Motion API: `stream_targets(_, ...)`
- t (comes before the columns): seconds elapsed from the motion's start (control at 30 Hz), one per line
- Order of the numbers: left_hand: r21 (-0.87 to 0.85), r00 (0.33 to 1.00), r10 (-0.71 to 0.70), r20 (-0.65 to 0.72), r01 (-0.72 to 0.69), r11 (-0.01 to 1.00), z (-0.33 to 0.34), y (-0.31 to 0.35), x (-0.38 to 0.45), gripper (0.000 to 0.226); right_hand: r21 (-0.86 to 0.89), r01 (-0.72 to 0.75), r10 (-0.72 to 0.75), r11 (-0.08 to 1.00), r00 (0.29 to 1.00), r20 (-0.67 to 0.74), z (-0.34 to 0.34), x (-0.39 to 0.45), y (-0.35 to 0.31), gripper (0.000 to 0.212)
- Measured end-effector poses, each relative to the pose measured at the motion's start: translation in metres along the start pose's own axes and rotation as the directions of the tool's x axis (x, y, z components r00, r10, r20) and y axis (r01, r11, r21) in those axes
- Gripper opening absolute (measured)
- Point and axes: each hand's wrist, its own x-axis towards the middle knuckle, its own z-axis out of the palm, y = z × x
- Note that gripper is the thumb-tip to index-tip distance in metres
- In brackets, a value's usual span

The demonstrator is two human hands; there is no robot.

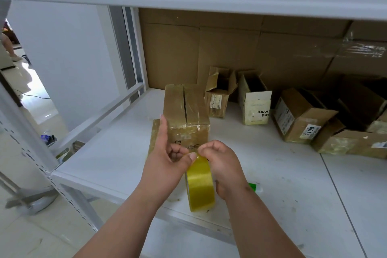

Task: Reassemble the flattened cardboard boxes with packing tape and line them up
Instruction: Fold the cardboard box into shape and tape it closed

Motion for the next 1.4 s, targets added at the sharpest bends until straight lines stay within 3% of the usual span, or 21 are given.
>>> stream_targets(0.13, 0.304, 0.997, 0.061, -0.049, -0.044, 0.952, -0.007, 0.009, -0.007, 0.074, -0.024, 0.046, -0.045, 0.999, 0.999, 0.016, -0.003, -0.003, 0.001, 0.013)
stream_targets(0.23, 0.499, 0.954, 0.225, -0.198, -0.1, 0.861, -0.014, 0.017, 0.0, 0.048, -0.034, 0.066, -0.066, 0.997, 0.998, 0.008, -0.004, -0.003, 0.003, 0.022)
stream_targets(0.3, 0.567, 0.885, 0.398, -0.24, -0.205, 0.797, -0.019, 0.021, 0.015, 0.041, -0.033, 0.063, -0.063, 0.997, 0.998, 0.019, -0.005, -0.002, 0.003, 0.027)
stream_targets(0.37, 0.666, 0.826, 0.545, -0.142, -0.328, 0.67, -0.019, 0.023, 0.035, 0.043, -0.015, 0.065, -0.064, 0.998, 0.997, 0.037, -0.005, -0.001, 0.005, 0.029)
stream_targets(0.43, 0.73, 0.853, 0.523, 0.006, -0.36, 0.58, -0.015, 0.021, 0.052, 0.041, -0.011, 0.068, -0.067, 0.998, 0.997, 0.041, -0.004, -0.001, 0.005, 0.029)
stream_targets(0.5, 0.744, 0.881, 0.466, 0.082, -0.365, 0.56, -0.01, 0.014, 0.061, 0.039, -0.014, 0.073, -0.072, 0.997, 0.996, 0.044, -0.005, -0.001, 0.005, 0.028)
stream_targets(0.63, 0.755, 0.845, 0.528, 0.086, -0.401, 0.519, -0.01, -0.003, 0.067, 0.036, -0.025, 0.086, -0.084, 0.996, 0.995, 0.057, -0.01, -0.001, 0.004, 0.025)
stream_targets(0.83, 0.719, 0.813, 0.563, 0.144, -0.477, 0.505, -0.018, -0.008, 0.073, 0.047, -0.007, 0.089, -0.089, 0.996, 0.994, 0.065, -0.012, 0.002, 0.005, 0.029)
stream_targets(1.03, 0.694, 0.808, 0.558, 0.191, -0.513, 0.506, -0.022, -0.018, 0.072, 0.064, 0.018, 0.077, -0.078, 0.997, 0.994, 0.078, -0.002, 0.006, 0.007, 0.016)
stream_targets(1.13, 0.701, 0.84, 0.525, 0.134, -0.455, 0.549, -0.015, -0.016, 0.073, 0.061, 0.027, 0.052, -0.054, 0.998, 0.994, 0.095, -0.002, 0.007, 0.007, 0.027)
stream_targets(1.33, 0.667, 0.898, 0.415, 0.149, -0.401, 0.628, -0.014, -0.006, 0.071, 0.056, 0.044, 0.049, -0.053, 0.998, 0.994, 0.092, -0.002, 0.004, 0.005, 0.026)
stream_targets(1.4, 0.637, 0.89, 0.442, 0.109, -0.404, 0.656, -0.015, -0.005, 0.069, 0.047, 0.059, 0.049, -0.055, 0.997, 0.994, 0.098, -0.001, 0.003, 0.005, 0.024)
